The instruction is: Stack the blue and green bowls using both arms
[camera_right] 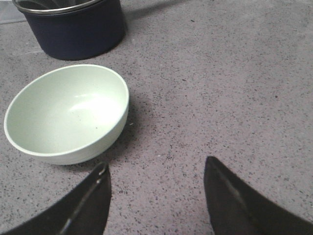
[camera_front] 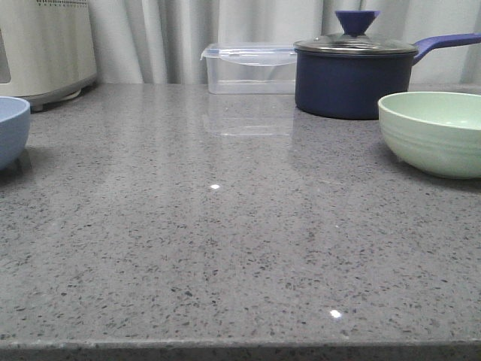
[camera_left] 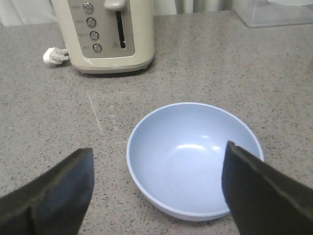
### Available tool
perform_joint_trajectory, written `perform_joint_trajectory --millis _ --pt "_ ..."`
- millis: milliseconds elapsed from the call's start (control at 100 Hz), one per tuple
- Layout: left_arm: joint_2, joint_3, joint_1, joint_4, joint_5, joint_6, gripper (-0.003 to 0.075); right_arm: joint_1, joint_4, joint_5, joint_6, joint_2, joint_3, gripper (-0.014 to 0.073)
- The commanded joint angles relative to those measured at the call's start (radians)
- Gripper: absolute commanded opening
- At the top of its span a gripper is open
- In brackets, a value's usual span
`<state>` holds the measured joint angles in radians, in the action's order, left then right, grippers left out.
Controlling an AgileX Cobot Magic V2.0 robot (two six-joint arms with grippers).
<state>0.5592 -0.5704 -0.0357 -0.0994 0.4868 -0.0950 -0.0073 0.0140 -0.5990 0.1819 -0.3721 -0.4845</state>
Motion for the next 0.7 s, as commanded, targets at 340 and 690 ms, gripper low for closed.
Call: perform_joint_trajectory --millis 340,690 --pt "0.01 -0.037 0.002 -0.027 -0.087 0.004 0.0545 0.059 -0.027 0.028 -0.008 -0.284 -0.268 0.0442" --pt "0.01 -0.037 0.002 -0.031 -0.06 0.004 0.0545 0.073 -0.027 -0.177 -0.008 -0.699 -0.58 0.0442"
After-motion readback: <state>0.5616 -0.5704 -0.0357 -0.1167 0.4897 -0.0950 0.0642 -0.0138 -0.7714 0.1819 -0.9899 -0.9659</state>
